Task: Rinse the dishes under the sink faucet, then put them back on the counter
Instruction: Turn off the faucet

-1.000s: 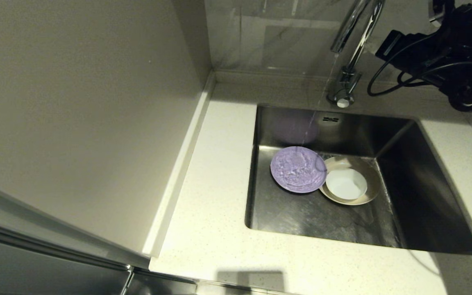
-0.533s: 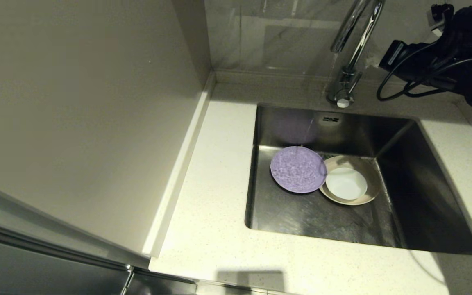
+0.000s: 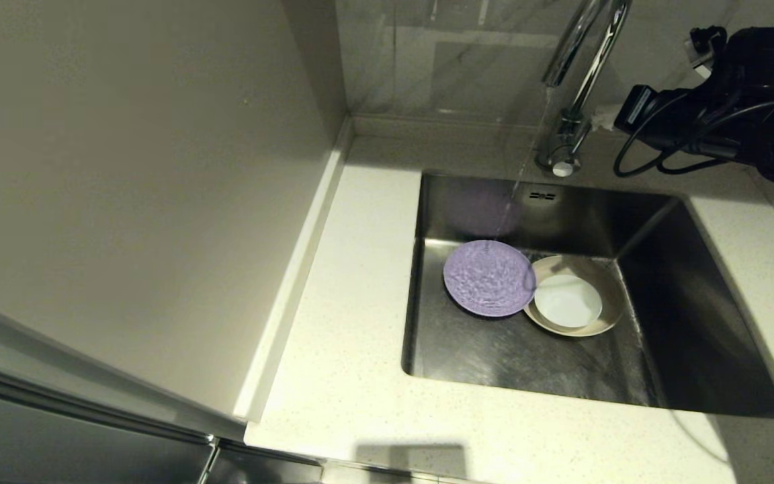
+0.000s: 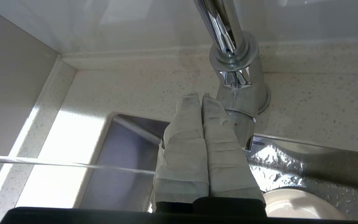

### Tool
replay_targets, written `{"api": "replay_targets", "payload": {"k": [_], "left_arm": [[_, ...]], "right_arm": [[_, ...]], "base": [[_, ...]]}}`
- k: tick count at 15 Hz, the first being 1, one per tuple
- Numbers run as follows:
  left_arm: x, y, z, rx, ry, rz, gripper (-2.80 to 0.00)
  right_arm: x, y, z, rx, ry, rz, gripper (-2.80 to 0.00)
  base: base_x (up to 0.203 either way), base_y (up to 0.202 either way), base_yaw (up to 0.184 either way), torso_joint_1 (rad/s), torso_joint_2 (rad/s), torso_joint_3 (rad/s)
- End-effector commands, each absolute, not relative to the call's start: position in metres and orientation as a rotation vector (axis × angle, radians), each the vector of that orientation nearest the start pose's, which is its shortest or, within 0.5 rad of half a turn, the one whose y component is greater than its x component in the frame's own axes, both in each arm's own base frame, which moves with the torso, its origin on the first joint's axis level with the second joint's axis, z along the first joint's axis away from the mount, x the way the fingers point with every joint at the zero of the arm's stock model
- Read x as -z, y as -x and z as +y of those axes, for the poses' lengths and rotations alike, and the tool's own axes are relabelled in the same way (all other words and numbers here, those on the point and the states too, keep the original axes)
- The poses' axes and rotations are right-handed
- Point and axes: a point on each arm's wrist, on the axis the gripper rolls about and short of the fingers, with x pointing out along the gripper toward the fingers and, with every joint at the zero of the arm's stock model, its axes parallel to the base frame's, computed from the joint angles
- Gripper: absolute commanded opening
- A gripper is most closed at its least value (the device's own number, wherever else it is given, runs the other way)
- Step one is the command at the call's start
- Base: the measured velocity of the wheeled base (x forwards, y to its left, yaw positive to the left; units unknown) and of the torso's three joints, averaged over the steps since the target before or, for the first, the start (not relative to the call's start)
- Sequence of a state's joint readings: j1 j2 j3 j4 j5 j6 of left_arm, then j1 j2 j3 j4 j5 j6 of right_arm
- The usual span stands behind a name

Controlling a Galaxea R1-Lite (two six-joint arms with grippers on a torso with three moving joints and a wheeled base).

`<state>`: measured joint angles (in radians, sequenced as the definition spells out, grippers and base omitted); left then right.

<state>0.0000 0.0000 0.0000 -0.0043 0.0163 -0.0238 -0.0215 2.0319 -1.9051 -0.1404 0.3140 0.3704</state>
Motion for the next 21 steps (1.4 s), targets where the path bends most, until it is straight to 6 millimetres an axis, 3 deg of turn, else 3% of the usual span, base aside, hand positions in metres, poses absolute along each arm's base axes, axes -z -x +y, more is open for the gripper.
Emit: {"api": "replay_targets", "payload": {"k": [1,8,14,21], "left_arm": [[-0.076,0.023,0.000,-0.017,0.025,-0.008,-2.80],[-0.076,0.023,0.000,-0.017,0.025,-0.008,-2.80],[-0.076,0.023,0.000,-0.017,0.025,-0.008,-2.80],[-0.076,0.023,0.000,-0.017,0.025,-0.008,-2.80]], "right_arm": [[-0.319,-0.420,-0.002,-0.292,-0.369,0.049,-2.80],[-0.329,-0.405,-0.003,-0.281,-0.370,0.057,-2.80],[-0.307,-0.398,-0.005,-0.212,-0.305,0.139,-2.80],[-0.302,-0.415,0.014,-0.271,-0.301,0.134,-2.80]], "base": [[0.000,0.000,0.000,0.000,0.00,0.000],[0.000,0.000,0.000,0.000,0.00,0.000],[0.000,0.000,0.000,0.000,0.00,0.000],[0.000,0.000,0.000,0.000,0.00,0.000]]}}
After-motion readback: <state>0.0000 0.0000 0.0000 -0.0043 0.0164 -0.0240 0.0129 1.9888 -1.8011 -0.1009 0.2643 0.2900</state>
